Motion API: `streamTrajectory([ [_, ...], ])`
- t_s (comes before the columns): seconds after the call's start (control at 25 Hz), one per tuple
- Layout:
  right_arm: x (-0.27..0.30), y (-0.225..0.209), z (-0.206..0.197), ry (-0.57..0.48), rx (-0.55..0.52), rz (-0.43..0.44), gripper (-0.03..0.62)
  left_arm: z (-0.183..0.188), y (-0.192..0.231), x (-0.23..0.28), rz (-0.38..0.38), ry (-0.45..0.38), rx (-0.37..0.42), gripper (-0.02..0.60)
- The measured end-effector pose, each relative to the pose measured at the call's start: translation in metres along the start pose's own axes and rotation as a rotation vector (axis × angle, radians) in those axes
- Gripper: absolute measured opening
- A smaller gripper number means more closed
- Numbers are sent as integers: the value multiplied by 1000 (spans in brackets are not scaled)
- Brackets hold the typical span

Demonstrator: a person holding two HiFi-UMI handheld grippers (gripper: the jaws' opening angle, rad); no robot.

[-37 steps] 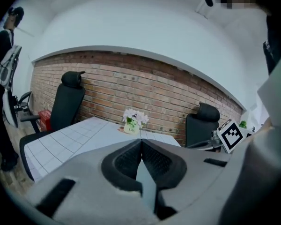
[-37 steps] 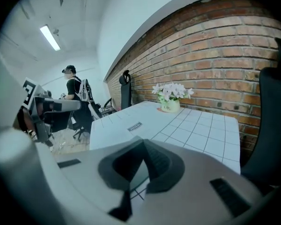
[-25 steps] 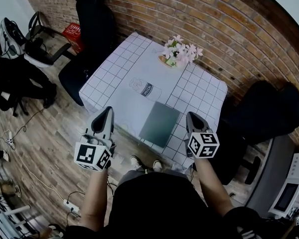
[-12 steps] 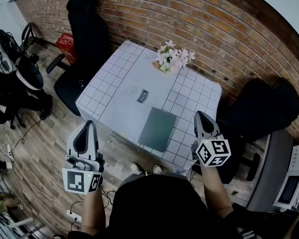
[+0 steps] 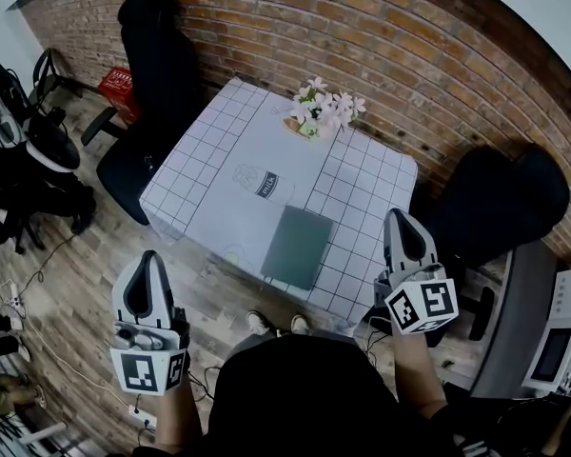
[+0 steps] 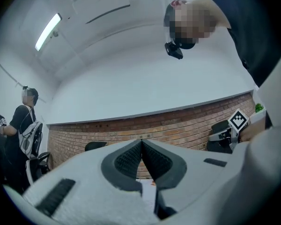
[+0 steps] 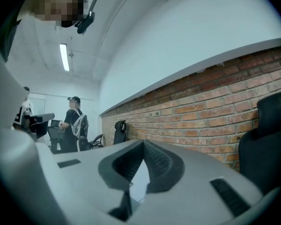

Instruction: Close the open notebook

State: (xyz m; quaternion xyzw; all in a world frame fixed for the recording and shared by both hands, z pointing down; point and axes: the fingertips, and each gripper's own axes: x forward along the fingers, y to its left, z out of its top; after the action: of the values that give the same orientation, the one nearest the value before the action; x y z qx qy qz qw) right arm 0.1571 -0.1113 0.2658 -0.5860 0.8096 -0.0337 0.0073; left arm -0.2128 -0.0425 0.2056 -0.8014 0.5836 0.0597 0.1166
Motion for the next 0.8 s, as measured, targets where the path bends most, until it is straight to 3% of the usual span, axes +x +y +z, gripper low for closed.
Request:
streamTrajectory([
  [0.8,-11,17,32,-93,-60,20,14,29,-12,-1,-25,-66,-27,25],
])
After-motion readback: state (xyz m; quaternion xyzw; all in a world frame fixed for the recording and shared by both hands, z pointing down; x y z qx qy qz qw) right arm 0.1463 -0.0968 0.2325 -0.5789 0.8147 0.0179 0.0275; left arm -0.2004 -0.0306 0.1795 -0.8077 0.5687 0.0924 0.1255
